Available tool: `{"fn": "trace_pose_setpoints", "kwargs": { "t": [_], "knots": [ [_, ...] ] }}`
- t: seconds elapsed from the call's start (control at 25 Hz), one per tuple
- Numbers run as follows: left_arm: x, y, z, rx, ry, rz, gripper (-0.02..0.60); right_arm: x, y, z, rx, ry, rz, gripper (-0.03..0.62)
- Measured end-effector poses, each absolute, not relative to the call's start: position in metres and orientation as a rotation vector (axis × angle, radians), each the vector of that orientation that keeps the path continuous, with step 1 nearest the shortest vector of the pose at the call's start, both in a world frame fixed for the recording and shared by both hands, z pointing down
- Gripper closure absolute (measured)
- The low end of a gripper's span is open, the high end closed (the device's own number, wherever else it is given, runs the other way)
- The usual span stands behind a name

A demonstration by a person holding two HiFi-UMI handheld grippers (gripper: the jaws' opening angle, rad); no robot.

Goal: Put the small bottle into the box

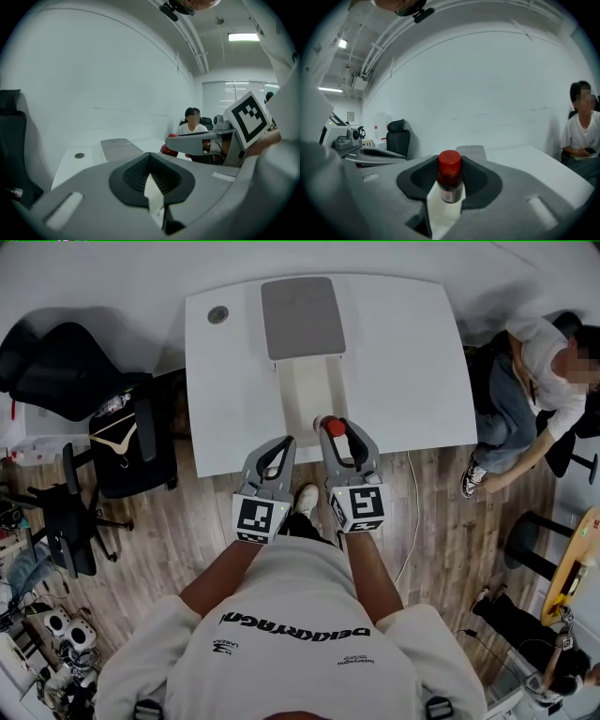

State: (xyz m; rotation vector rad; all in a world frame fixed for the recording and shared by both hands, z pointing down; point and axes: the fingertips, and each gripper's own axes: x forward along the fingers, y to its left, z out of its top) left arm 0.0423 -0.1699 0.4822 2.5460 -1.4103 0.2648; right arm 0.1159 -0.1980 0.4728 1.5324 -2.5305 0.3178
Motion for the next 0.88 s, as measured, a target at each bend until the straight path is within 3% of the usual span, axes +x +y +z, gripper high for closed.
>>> {"fn": "trace_pose_setpoints", "kwargs": {
  "t": [0.88],
  "knots": [
    [0.026,-0.208,0.509,2.513,-1.383,0.301,0.575,0.098,-0.256,0.526,1.525,-2.482,0.377,0.454]
  ]
}}
